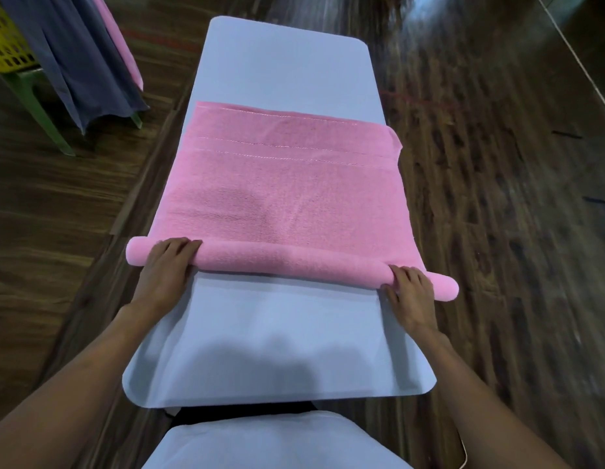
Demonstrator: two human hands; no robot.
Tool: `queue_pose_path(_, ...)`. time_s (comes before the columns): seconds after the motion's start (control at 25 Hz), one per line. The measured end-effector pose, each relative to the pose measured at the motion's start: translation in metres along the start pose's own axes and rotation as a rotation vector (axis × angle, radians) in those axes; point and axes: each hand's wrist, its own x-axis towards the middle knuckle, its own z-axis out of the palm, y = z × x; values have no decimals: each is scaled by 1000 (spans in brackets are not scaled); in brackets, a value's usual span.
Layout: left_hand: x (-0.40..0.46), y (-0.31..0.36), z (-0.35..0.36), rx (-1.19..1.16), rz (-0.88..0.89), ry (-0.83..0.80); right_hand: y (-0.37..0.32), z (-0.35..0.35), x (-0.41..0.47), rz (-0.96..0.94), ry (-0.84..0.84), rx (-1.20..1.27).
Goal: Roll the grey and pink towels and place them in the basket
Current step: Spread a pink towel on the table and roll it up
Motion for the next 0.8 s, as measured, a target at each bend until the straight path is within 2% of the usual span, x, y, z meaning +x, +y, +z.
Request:
queue_pose_path(0.16, -14, -4, -5, -58, 23, -41, 8, -7, -11, -33, -112, 6)
queue_pose_path(0.24, -27, -9, -7, -63, 45, -124, 17, -14, -17, -56, -240, -19)
queue_pose_path(0.36, -13, -13, -13, -120, 68, -271, 18, -24, -5, 36, -413, 46)
queue_pose_path(0.4, -2, -13, -14, -149, 18, -298, 14, -25, 1, 105, -382, 144)
queue_pose_path(0.48, 15, -8, -18, -213, -93, -251, 3, -23, 5, 245, -147, 305)
queue_pose_path(0.56, 13, 1, -21, -155, -107, -28, -10, -15, -5, 235, 123, 145)
queue_pose_path(0.6, 4, 6, -20, -77, -70, 62, -12, -6, -15, 188, 179, 44)
queue_pose_path(0.68, -20, 17, -16, -1, 4, 115, -11, 10, -36, 82, 175, -40)
queue_pose_path(0.8, -32, 20, -7, 40, 43, 67, 0, 17, -36, -20, 103, -54)
